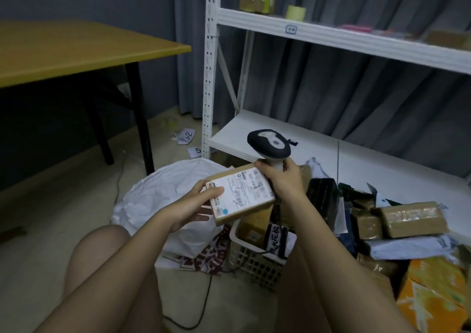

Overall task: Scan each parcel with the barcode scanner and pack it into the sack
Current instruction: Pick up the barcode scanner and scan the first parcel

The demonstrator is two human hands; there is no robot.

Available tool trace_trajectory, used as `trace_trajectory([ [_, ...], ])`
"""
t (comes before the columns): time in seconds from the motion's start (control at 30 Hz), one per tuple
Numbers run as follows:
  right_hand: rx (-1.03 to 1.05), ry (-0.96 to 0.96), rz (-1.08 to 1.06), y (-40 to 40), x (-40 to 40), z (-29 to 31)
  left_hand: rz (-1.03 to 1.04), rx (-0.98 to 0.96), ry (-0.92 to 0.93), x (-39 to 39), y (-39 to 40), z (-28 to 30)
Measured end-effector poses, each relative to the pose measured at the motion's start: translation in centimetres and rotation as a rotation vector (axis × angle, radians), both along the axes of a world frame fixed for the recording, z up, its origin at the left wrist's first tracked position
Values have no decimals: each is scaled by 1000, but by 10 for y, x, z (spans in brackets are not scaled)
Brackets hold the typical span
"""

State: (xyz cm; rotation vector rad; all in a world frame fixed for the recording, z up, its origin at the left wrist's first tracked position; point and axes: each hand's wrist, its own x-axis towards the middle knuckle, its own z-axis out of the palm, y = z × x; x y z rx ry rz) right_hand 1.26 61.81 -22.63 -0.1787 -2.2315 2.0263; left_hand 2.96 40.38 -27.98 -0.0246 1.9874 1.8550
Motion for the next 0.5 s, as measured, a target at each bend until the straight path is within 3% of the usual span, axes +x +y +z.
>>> trace_trajectory([
  [0.23, -135, 35, -192, 20, 2, -31, 215, 160, 16, -4, 31, -5],
  [0.37, -348, 8, -192, 18, 7, -43, 118, 215, -57, -2, 55, -16],
  [0.5, -280, -16, -182, 24, 7, -46, 114, 221, -50, -2, 62, -20],
])
